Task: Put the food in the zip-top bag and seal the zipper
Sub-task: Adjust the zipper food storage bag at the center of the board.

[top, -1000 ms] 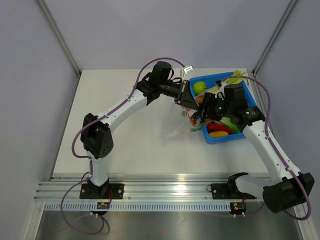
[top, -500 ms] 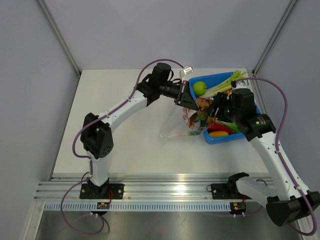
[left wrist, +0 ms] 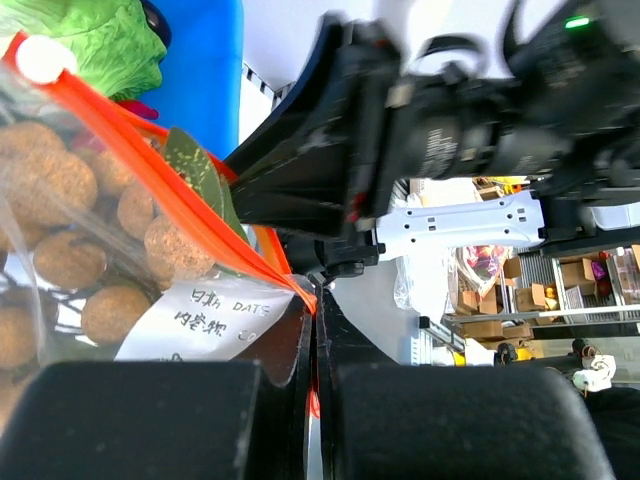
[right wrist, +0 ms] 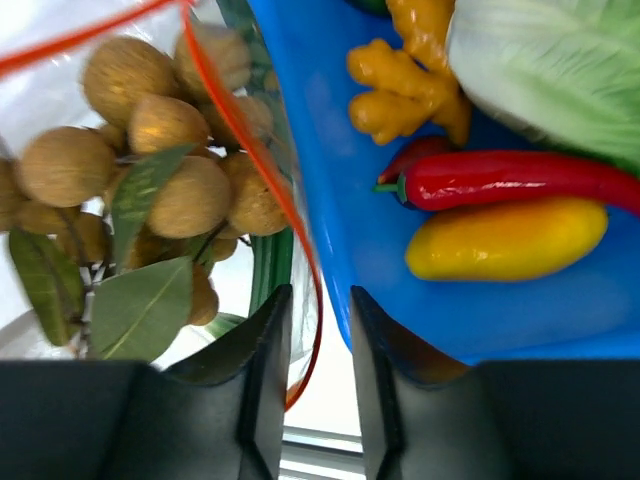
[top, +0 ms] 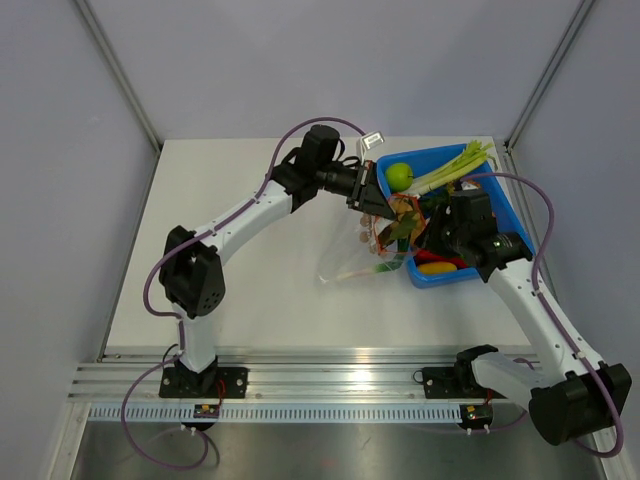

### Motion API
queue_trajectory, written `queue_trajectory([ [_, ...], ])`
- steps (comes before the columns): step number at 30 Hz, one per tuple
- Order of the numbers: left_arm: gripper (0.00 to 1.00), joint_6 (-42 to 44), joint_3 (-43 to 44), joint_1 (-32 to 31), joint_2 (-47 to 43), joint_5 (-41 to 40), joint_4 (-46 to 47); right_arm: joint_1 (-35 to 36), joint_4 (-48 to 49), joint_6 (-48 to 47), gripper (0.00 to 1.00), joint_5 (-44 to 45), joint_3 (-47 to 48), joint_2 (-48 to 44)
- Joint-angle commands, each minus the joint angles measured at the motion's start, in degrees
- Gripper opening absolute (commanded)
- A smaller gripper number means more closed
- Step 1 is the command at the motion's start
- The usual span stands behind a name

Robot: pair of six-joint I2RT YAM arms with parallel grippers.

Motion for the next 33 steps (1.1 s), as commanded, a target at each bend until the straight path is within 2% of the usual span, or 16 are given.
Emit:
queue_trajectory([
  [1, 0.00, -0.40, -0.16, 0.38, -3.85, 0.57, 3.59, -0.50, 5.54, 2.13, 0.35, -4.16, -3.27, 1.12],
  [4, 0.00, 0.13, -0.69, 0.91, -4.37, 0.39, 2.63, -0.41, 7.65, 3.10, 0.12, -6.71, -3.72, 2.00],
  [5, 0.00, 0.56, -0.78, 1.60, -4.81, 0.31, 1.93, -0.41, 8.01, 3.11, 0.00, -7.32, -3.29, 2.26],
  [7, 0.00, 4.42, -0.25, 2.75, -5.95, -1.97, -4.21, -0.41, 9.06, 3.02, 0.00, -9.61, -0.66, 2.61],
  [8, 0.00, 10.09, 0.53, 4.76, -6.57, -3.55, -8.24, -0.32, 9.24, 3.02, 0.00, -11.01, 0.75, 2.70],
  [9, 0.00, 12.67, 0.98, 5.82, -8.40, -8.96, -16.37, -0.15, 9.07, 3.11, 0.00, -11.98, 4.59, 3.23],
  [11, 0.00, 17.42, 1.85, 8.45, -10.43, -15.31, -22.05, 1.51, 8.80, 3.11, 0.00, -13.65, 9.00, 4.37],
  [12, 0.00, 18.66, 3.08, 8.99, -11.31, -20.21, -27.73, 2.48, 8.71, 3.19, 0.00, -14.01, 13.03, 4.81],
  [15, 0.00, 23.50, 9.93, 8.56, -12.20, -30.76, -38.73, 6.51, 8.54, 3.02, 0.00, -13.49, 18.67, 7.97],
  [18, 0.00, 24.56, 7.06, 8.12, -13.42, -36.59, -40.88, 8.46, 10.29, 3.11, 0.00, -12.25, 17.48, 12.01],
  [21, 0.00, 23.60, -2.60, 8.12, -13.96, -38.45, -37.73, 8.55, 14.77, 4.25, 0.00, -10.50, 10.97, 15.88],
  [24, 0.00, 22.54, -4.74, 8.03, -11.24, -39.33, -38.24, 8.55, 14.34, 3.37, 0.00, -10.05, 10.34, 21.33],
  [28, 0.00, 22.63, 3.59, 7.50, -9.65, -41.79, -42.90, 8.82, 13.20, 1.01, 0.00, -10.94, 15.16, 20.82],
  [29, 0.00, 22.28, 5.79, 7.50, -9.91, -41.71, -43.43, 8.99, 10.76, 0.21, 0.00, -10.93, 19.18, 20.72],
  [33, 0.00, 20.70, 14.94, 7.50, -12.98, -39.52, -44.40, 9.26, 8.45, -1.55, 0.00, -11.55, 25.45, 18.18],
])
